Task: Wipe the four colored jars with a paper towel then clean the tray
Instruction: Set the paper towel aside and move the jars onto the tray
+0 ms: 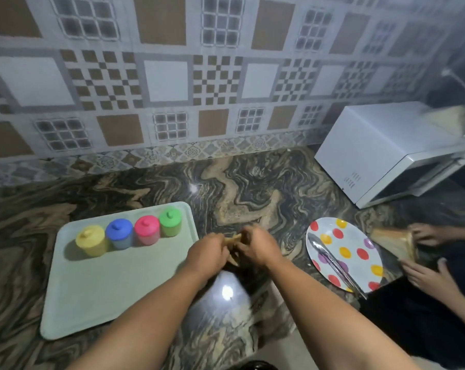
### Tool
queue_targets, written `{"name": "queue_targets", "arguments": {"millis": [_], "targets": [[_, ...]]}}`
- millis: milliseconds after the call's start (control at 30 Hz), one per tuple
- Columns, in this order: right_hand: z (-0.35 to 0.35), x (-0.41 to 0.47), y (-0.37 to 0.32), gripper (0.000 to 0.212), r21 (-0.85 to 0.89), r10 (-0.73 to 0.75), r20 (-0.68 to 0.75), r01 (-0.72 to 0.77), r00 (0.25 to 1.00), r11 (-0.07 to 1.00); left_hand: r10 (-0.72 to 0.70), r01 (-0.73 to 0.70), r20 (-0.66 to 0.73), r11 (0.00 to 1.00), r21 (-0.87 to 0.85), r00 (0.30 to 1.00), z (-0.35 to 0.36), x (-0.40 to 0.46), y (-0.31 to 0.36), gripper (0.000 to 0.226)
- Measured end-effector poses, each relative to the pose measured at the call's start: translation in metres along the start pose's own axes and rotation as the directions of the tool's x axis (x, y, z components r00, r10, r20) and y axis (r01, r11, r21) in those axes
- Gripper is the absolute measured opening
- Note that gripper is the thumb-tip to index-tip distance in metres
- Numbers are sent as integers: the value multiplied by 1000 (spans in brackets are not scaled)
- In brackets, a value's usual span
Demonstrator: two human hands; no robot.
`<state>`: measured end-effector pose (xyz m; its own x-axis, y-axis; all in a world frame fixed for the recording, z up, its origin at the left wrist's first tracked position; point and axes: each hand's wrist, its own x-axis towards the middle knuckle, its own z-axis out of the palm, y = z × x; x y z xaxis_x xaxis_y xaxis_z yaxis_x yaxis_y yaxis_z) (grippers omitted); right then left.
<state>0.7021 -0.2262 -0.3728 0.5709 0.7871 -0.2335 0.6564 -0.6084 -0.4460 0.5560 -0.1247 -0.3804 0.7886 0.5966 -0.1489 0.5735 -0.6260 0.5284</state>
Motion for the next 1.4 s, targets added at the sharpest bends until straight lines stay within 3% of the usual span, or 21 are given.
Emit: {"name": "queue_targets", "arguments": {"millis": [67,133,233,333,433,500,567,667,800,933,1100,1233,1300,1400], "targets": [[-13,7,-16,31,151,-21,-156,45,987,988,-118,107,-71,984,-141,990,-23,11,12,16],[-32,16,-39,28,302,-34,-200,95,979,948,-207,170,-131,953,-250,970,-59,22,21,25],[-66,28,-82,48,484,-133,-114,172,985,858,-344,240,-142,846,-476,928,-121,31,33,8],[-103,47,-142,31,618,-284,-52,255,957,744,-459,256,-128,682,-685,879,-202,29,24,14],[-133,62,-209,32,594,-432,-13,354,902,722,-515,176,-145,523,-834,845,-286,0,7,21],[-147,68,-252,28,623,-486,-32,398,873,673,-507,148,-253,624,-767,824,-332,-30,-1,18],[-159,63,-302,22,681,-535,-51,421,843,599,-451,209,-427,839,-503,784,-374,-67,-14,17],[-167,46,-386,18,730,-637,-62,470,768,495,-362,280,-602,932,-230,712,-430,-130,-38,17],[-160,16,-485,20,809,-710,-58,449,702,379,-325,292,-721,940,-176,611,-478,-208,-68,7],[-143,-30,-575,13,827,-819,-69,491,570,272,-316,245,-804,945,-218,503,-509,-289,-100,2],[-109,-75,-650,18,822,-867,-47,512,497,248,-282,340,-885,928,-152,372,-517,-359,-134,23],[-71,-96,-693,15,832,-883,2,489,469,261,-199,498,-926,867,-13,322,-521,-395,-157,20],[-58,-107,-712,13,848,-874,-43,480,484,224,-142,555,-945,830,48,293,-526,-408,-166,17],[-44,-117,-739,11,845,-867,-90,498,490,194,-71,650,-933,736,189,352,-539,-421,-178,20]]}}
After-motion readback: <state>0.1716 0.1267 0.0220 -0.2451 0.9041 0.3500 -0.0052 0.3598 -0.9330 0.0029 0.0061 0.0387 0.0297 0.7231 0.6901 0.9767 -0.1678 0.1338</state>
